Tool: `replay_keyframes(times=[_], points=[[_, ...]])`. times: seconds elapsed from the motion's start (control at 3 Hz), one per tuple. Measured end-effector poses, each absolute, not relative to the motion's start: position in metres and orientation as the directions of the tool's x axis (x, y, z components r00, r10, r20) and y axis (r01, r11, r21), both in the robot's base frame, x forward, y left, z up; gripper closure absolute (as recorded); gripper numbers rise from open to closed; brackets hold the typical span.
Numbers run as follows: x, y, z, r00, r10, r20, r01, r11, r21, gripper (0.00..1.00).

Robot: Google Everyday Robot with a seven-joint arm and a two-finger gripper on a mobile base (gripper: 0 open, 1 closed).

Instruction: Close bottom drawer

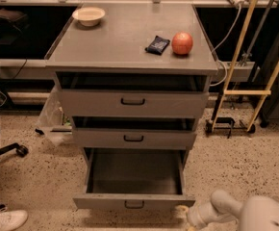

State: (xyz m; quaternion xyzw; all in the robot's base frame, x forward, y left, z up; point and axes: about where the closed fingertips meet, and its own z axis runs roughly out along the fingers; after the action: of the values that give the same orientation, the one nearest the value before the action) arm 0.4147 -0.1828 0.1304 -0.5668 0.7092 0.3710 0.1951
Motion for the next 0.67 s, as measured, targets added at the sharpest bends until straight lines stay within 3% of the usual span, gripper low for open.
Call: replay_keyframes(times=[0.33, 0.67], points=[[0.477, -0.216, 0.227, -0.185, -0.672, -0.717, -0.97, 0.241, 0.024, 0.0], [0.513, -0.202, 0.253, -0.119, -0.697, -0.707, -0.969, 0.237, -0.07, 0.0]])
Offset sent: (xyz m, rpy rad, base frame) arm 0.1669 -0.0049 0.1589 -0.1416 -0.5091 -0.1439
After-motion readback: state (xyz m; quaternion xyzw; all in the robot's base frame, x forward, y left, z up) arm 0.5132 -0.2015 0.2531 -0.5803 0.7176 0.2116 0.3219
